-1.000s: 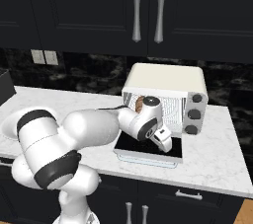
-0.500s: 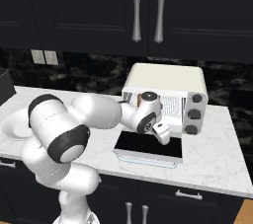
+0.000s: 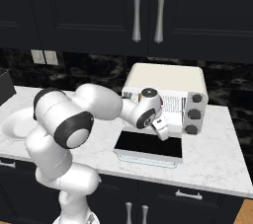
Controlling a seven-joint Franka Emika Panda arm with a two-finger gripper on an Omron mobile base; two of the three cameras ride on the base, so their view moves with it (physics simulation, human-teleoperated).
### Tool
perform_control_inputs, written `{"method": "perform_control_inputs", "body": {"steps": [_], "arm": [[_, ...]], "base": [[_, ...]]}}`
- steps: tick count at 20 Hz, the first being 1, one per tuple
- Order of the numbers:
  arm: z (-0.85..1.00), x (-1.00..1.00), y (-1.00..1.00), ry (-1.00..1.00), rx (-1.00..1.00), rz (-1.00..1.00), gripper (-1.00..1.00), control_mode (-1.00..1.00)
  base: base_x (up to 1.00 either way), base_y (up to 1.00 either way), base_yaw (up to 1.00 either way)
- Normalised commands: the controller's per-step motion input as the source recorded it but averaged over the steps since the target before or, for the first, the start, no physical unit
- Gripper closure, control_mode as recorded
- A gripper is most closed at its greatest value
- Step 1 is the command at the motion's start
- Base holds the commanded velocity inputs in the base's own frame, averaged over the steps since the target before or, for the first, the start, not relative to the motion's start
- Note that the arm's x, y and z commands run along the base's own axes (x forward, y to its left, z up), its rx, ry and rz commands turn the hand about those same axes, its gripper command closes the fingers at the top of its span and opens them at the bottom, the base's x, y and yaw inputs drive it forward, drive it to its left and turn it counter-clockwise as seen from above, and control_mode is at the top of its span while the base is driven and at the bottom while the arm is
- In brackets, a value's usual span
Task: Pick up the kebab skewer and baguette bread, and place them inside the toaster oven. Close the toaster oven door and start by setting the timer.
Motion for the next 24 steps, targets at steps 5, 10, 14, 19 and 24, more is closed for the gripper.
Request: {"method": "perform_control_inputs", "body": {"steps": [5,10,14,19,24], "arm": [[0.00,-0.66,0.00,-0.08,0.00,0.00,-1.00,-1.00],[0.06,-0.96,0.00,-0.07,0.00,0.02,-1.00,-1.00],[0.10,-0.96,0.00,0.00,0.00,0.22,-1.00,-1.00],[0.00,-0.92,0.00,0.00,-0.04,0.40,-1.00,-1.00],[0.00,-0.31,0.00,0.05,-0.06,0.43,-1.00,-1.00]], "base": [[0.00,0.00,0.00],[0.00,0.00,0.00],[0.00,0.00,0.00],[0.00,0.00,0.00],[0.00,0.00,0.00]]}}
